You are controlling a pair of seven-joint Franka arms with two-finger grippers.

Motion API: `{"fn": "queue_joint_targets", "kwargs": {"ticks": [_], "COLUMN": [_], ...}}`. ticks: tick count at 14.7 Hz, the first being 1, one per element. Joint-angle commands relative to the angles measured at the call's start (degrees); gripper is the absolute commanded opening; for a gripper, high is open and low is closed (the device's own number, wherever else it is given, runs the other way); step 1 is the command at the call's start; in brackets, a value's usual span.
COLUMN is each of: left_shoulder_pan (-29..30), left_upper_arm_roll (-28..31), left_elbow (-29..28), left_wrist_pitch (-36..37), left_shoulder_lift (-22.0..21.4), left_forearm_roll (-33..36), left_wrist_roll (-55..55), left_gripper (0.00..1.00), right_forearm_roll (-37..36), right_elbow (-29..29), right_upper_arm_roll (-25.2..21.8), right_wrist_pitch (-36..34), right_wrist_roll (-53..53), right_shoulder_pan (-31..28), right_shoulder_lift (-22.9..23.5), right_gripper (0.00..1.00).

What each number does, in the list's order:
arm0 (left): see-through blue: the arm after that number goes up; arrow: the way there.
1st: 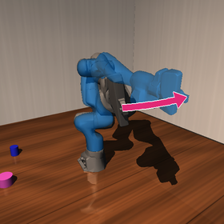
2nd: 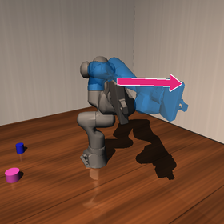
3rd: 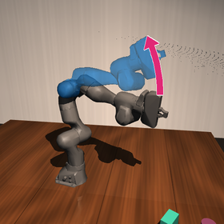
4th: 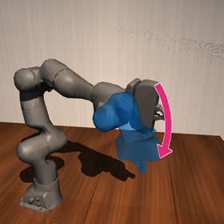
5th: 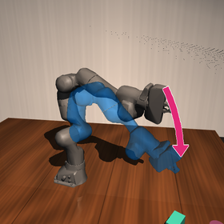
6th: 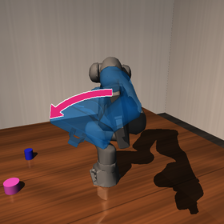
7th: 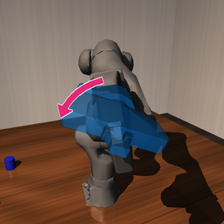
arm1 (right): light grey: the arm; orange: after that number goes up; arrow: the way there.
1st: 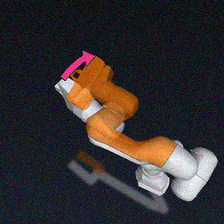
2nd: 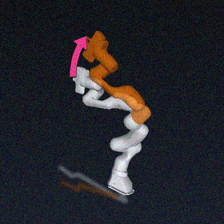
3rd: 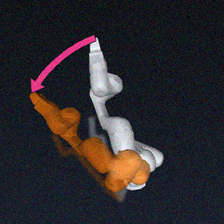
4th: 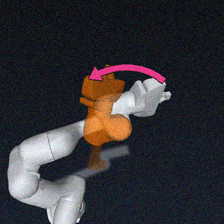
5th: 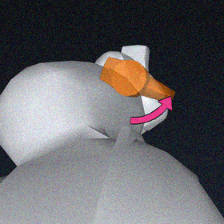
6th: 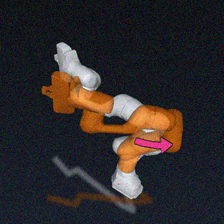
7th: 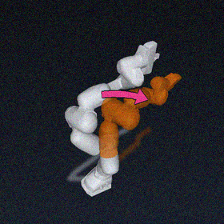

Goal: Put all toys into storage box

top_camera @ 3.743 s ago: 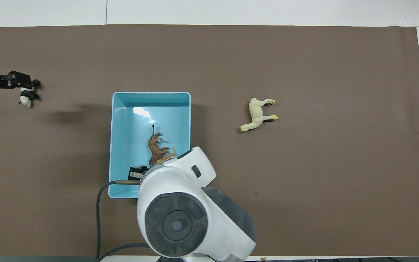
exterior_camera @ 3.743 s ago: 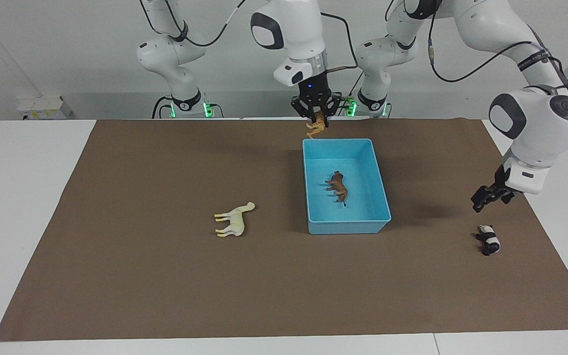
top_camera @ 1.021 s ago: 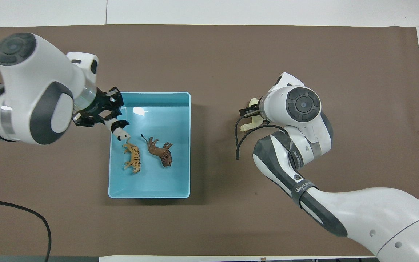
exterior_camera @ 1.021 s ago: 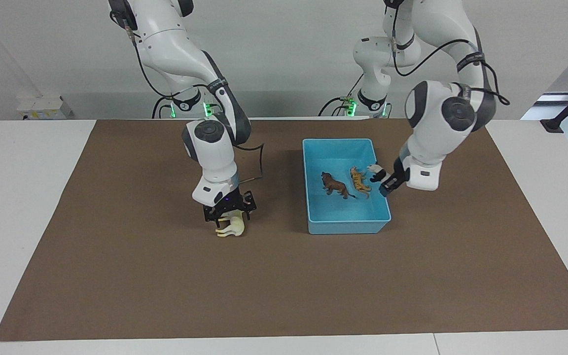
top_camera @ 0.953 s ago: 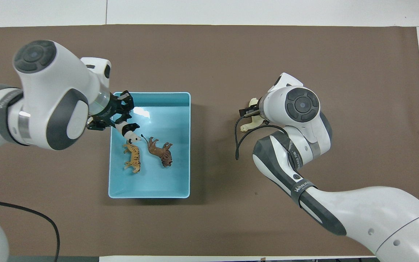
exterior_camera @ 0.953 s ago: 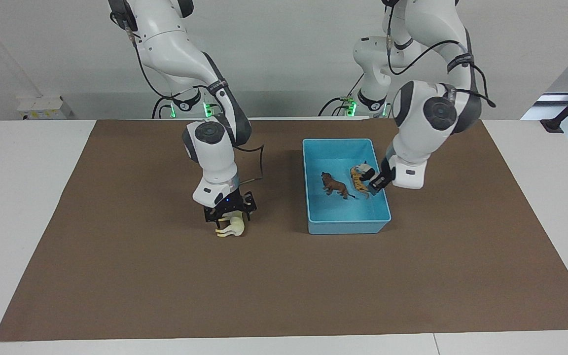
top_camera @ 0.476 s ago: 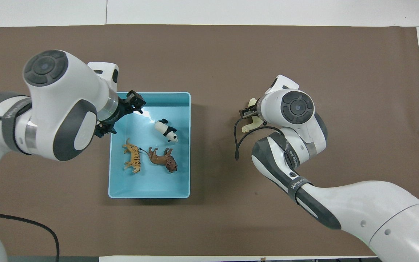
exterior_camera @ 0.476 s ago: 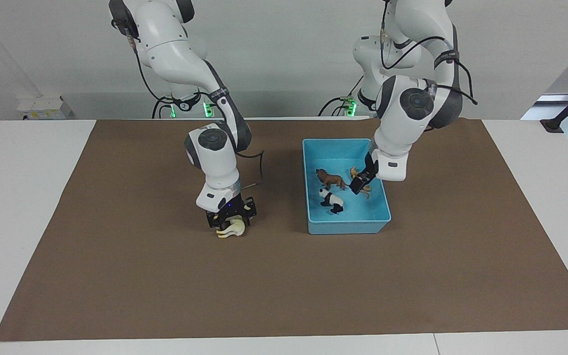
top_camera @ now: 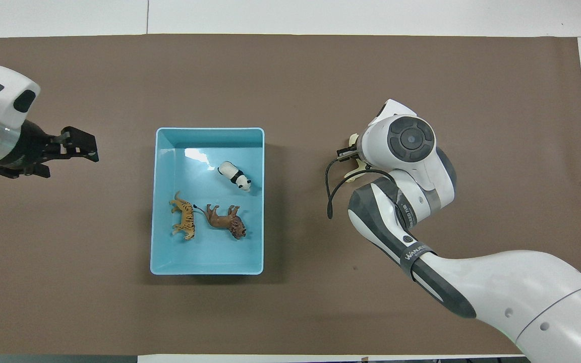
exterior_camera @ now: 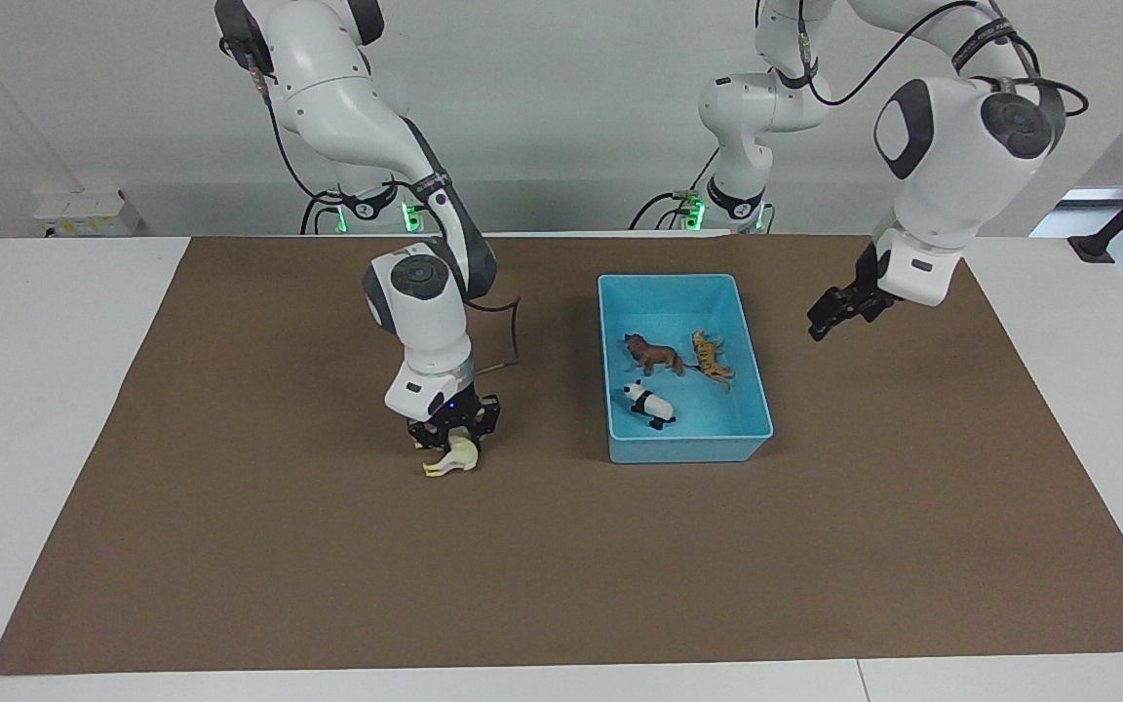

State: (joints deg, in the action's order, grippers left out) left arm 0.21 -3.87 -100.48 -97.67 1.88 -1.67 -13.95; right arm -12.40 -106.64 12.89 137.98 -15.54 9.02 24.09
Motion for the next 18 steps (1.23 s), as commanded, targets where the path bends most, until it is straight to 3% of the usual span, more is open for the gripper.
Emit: {"fn": "queue_joint_targets", "kwargs": {"ticks": [1,3,5,6,8,12,13,14,18], "left_shoulder_pan": [-0.21,-0.74,-1.09,-1.0,-2.66,-3.82,-3.82,-3.99,-5.3], "left_upper_arm_roll": [-0.7,-0.96,-0.96,-0.79,0.26,1.24,1.41,1.5,3.08], "left_elbow": [3.36,5.47,4.08,3.37,3.28,4.33,4.77,6.16,9.08], "left_wrist_pitch": [6.07,9.49,11.36,10.93,10.31,9.69,9.95,10.13,10.57], "left_shoulder_lift": [0.23,0.32,-0.9,-1.0,-0.83,0.23,0.41,0.93,2.34], "left_forearm_roll": [5.78,5.97,5.8,5.8,5.71,5.36,5.27,5.18,3.07], "left_wrist_roll": [8.47,11.75,13.5,14.38,14.39,14.04,14.13,14.22,14.39], "left_gripper": [1.0,1.0,1.0,1.0,1.0,1.0,1.0,1.0,1.0], "right_forearm_roll": [0.17,5.95,8.7,8.71,11.67,13.19,13.8,14.07,13.98], "right_elbow": [14.3,27.56,37.87,40.87,39.85,36.33,36.76,36.86,37.9], "right_upper_arm_roll": [0.73,0.74,0.73,0.65,0.74,0.56,0.56,0.47,0.56], "right_wrist_pitch": [-18.99,-32.53,-36.81,-35.33,-25.79,-12.22,-13.42,-14.39,-17.3], "right_wrist_roll": [-4.75,-12.72,-23.78,-29.58,-33.32,-37.71,-38.77,-41.82,-48.78], "right_shoulder_pan": [3.61,8.79,13.37,16.69,18.74,23.49,23.41,23.76,23.76], "right_shoulder_lift": [-2.11,-1.42,1.65,3.4,3.68,9.66,9.66,9.75,9.66], "right_gripper": [0.0,0.0,0.0,0.0,0.0,0.0,0.4,0.98,1.0]}}
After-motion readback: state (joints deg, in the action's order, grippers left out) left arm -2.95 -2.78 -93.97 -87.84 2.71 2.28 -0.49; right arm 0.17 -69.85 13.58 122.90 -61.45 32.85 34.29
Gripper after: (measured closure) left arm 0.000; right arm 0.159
